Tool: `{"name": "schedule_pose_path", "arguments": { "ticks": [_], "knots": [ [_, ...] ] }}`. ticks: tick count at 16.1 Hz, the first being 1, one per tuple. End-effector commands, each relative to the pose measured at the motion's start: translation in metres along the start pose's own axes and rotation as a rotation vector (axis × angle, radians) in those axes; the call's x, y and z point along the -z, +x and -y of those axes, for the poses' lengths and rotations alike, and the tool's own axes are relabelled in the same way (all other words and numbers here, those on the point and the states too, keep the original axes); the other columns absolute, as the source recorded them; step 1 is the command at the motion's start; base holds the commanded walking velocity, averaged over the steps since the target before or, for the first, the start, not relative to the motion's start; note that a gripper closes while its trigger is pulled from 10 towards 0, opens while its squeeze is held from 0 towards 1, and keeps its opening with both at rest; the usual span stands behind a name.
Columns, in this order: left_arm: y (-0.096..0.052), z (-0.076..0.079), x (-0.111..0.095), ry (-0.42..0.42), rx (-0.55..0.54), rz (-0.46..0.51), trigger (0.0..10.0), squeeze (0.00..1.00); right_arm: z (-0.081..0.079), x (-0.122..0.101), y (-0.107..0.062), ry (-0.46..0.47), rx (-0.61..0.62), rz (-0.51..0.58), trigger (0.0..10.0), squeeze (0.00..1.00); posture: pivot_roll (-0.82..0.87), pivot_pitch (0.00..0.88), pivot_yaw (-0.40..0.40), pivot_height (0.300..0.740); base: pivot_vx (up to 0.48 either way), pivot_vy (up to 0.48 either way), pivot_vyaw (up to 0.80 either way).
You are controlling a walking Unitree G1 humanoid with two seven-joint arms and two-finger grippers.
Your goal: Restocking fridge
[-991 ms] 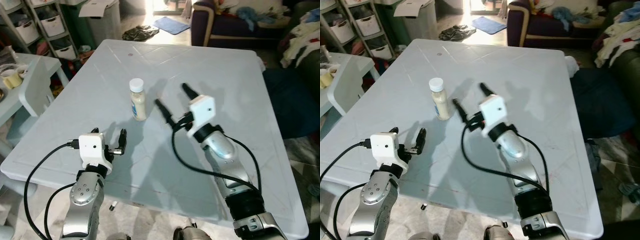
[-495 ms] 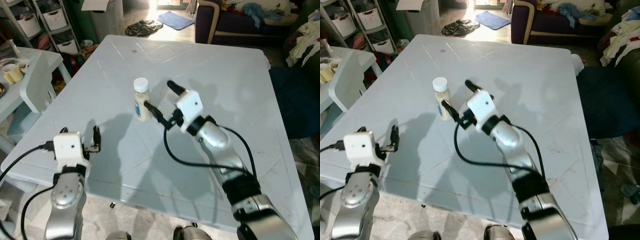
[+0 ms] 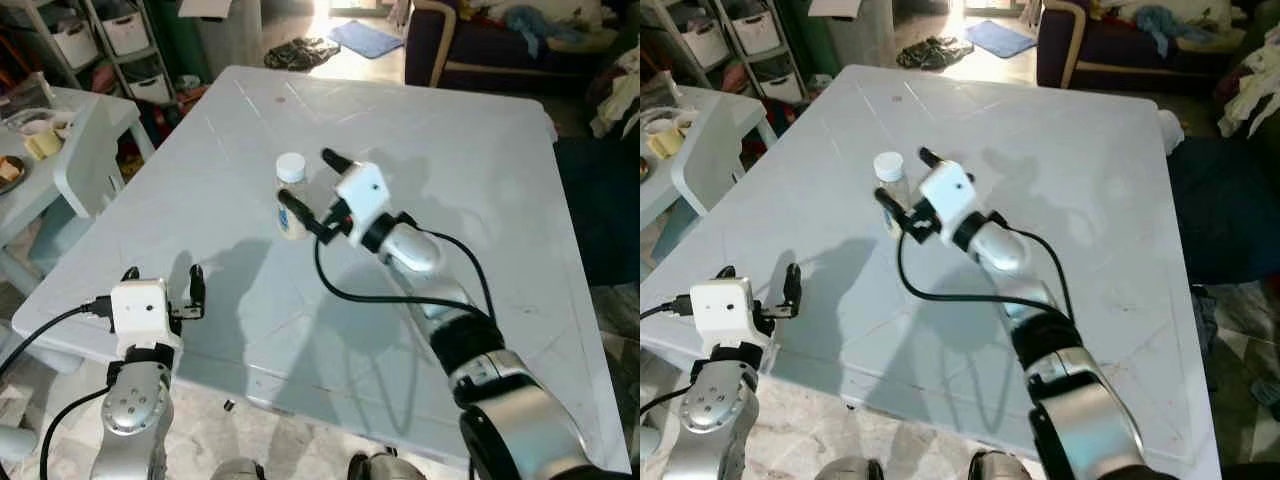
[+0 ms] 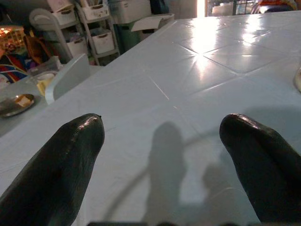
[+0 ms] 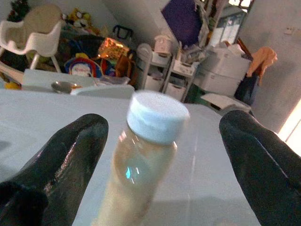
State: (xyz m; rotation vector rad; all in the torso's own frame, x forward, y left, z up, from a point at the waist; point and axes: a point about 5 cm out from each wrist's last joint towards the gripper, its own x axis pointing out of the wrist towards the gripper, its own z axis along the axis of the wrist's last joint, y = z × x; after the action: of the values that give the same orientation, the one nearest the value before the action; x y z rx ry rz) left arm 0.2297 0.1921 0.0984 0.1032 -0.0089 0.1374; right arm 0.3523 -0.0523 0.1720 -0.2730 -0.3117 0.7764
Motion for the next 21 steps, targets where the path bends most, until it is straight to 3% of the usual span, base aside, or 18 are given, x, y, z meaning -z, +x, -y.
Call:
{"name": "schedule_pose_path", "arguments": {
  "ticks": [1,5,8,9,10,11,12,13,14,16,17,21],
  "knots": [
    [0.002,-0.005,-0.004,0.013,-0.013,0.012,10.0,0.00,-0.001,-0.003,0.006,-0.016,-0.017,0.006,10.0,0.00,0.13,0.084,0.018,0.740,0.000,0.000,0.00],
    [0.004,-0.001,-0.005,0.012,0.018,0.009,10.0,0.00,0.008,-0.001,0.019,0.022,0.083,-0.055,10.0,0.00,0.13,0.083,0.030,0.740,0.000,0.000,0.00],
    [0.006,0.001,-0.003,0.015,0.034,0.006,10.0,0.00,0.008,-0.003,0.027,0.058,0.078,-0.066,10.0,0.00,0.13,0.075,0.034,0.740,0.000,0.000,0.00],
    [0.007,0.001,-0.004,0.015,0.035,0.009,10.0,0.00,0.007,-0.004,0.030,0.058,0.070,-0.072,9.8,0.00,0.13,0.073,0.032,0.740,0.000,0.000,0.00],
    [0.009,0.001,-0.005,0.015,0.036,0.012,10.0,0.00,0.006,-0.004,0.033,0.063,0.063,-0.081,9.0,0.00,0.13,0.073,0.031,0.740,0.000,0.000,0.00],
    [0.010,0.001,-0.005,0.014,0.036,0.013,10.0,0.00,0.004,-0.004,0.034,0.074,0.053,-0.087,9.1,0.00,0.13,0.073,0.031,0.740,0.000,0.000,0.00],
    [0.010,0.001,-0.005,0.015,0.035,0.014,10.0,0.00,0.001,-0.004,0.036,0.082,0.041,-0.090,10.0,0.00,0.14,0.073,0.028,0.740,0.000,0.000,0.00],
    [0.009,0.001,-0.005,0.015,0.036,0.013,10.0,0.00,-0.003,-0.002,0.038,0.097,0.022,-0.098,2.9,0.00,0.14,0.074,0.026,0.740,0.000,0.000,0.00],
    [0.008,0.001,-0.005,0.016,0.036,0.012,10.0,0.00,-0.005,-0.001,0.039,0.108,0.014,-0.106,0.3,0.00,0.14,0.074,0.026,0.740,0.000,0.000,0.00],
    [0.007,0.001,-0.004,0.018,0.038,0.009,10.0,0.00,-0.005,0.001,0.039,0.134,0.034,-0.123,0.6,0.00,0.15,0.072,0.023,0.740,0.000,0.000,0.00],
    [0.007,0.001,-0.004,0.018,0.038,0.010,10.0,0.00,-0.005,0.002,0.040,0.136,0.038,-0.128,0.0,0.00,0.15,0.072,0.020,0.740,0.000,0.000,0.00],
    [0.008,0.003,-0.004,0.015,0.042,0.012,10.0,0.00,-0.004,0.003,0.040,0.126,0.052,-0.143,0.0,0.00,0.15,0.071,0.019,0.740,0.000,0.000,0.00]
  ]
}}
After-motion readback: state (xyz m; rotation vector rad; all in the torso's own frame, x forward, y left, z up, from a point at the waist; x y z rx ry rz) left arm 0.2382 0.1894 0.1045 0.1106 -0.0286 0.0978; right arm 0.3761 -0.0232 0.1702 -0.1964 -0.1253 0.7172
